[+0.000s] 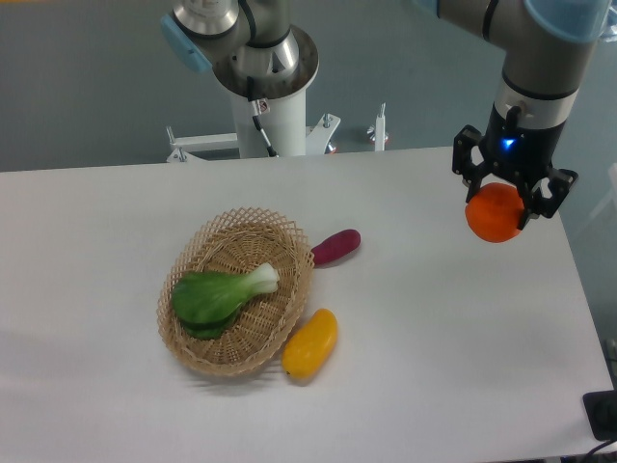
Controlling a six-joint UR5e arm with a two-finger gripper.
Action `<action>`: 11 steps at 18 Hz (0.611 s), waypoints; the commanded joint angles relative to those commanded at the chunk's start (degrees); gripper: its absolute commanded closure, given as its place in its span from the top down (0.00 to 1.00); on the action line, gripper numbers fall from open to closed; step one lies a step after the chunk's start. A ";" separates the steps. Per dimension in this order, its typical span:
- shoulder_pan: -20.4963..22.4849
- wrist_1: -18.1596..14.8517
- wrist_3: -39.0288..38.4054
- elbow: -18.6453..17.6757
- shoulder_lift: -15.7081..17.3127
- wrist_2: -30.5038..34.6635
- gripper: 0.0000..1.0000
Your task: Place the orange in the basket
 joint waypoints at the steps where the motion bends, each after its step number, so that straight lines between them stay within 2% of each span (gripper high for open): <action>1: 0.00 0.00 0.00 -0.17 0.00 0.00 0.63; 7: -0.26 0.09 -0.35 -0.62 0.09 -0.35 0.63; 11: -1.14 0.70 -6.22 -0.70 -0.09 -1.23 0.63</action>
